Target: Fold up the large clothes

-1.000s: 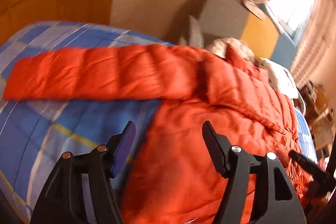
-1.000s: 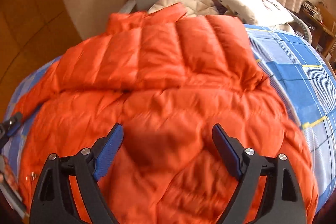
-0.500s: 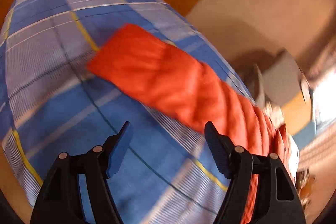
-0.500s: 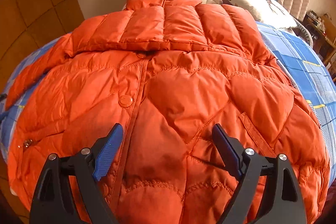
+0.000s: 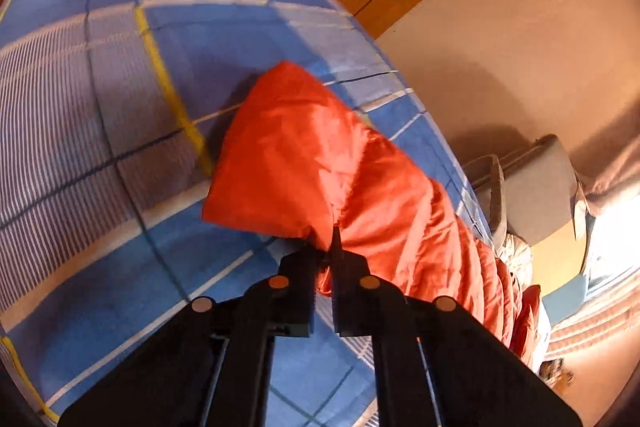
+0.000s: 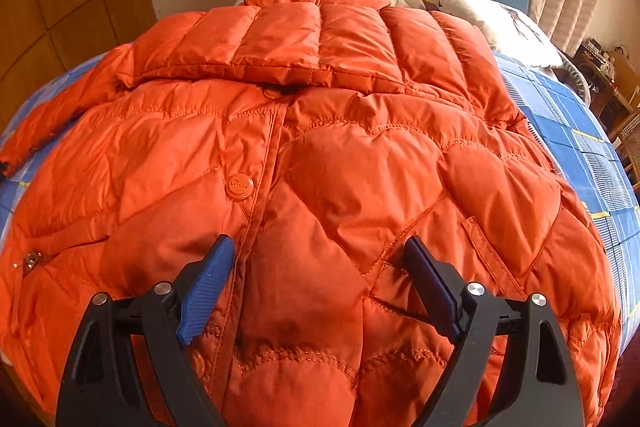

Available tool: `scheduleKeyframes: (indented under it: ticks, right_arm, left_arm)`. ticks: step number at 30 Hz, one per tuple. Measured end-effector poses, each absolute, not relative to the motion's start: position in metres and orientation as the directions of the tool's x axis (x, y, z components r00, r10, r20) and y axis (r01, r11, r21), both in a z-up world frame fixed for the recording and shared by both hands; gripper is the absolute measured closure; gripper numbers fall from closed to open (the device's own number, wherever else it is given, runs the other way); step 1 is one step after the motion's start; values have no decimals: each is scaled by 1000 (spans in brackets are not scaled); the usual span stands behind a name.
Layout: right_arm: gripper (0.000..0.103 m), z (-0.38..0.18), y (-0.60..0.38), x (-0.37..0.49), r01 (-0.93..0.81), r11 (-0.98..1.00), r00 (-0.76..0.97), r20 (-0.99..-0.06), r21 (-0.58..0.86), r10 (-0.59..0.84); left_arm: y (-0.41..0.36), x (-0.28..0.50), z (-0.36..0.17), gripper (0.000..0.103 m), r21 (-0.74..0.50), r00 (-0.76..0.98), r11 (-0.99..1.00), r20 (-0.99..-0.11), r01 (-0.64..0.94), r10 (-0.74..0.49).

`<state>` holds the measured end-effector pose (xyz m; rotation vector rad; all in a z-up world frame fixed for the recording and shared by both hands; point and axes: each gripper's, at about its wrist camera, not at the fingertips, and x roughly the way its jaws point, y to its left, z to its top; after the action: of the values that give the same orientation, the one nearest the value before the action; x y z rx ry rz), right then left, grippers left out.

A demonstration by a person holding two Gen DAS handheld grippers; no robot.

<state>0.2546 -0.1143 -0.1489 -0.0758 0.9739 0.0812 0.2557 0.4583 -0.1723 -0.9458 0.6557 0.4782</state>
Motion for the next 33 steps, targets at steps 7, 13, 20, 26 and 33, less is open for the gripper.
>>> scheduleKeyframes:
  ticks: [7,13,20,26,33]
  right_arm:
    - [15,-153,-115,255,-102,994,562,-827,-29,34]
    - [15,-154,-117,255,-98,995,561,-826,-11,46]
    - [15,-155,-121,257,-96,995,557,-828,21,71]
    - [14,-155,-129,259,-96,993,547,-830,62,105]
    - [15,-150,-137,259,-80,990,548,-825,114,140]
  left_arm:
    - [395,272,-100,100,-533,813,728,-580,-430,56]
    - [286,306,-53,100,-489,859,863,-490,-130,-148]
    - [140,333,-65,100,-415,748,896,-541,160,-384]
    - [84,343,-108,73,-390,639,896,-639,210,-428]
    - [81,327,-113,53,-344,642,918,-662,198,-386]
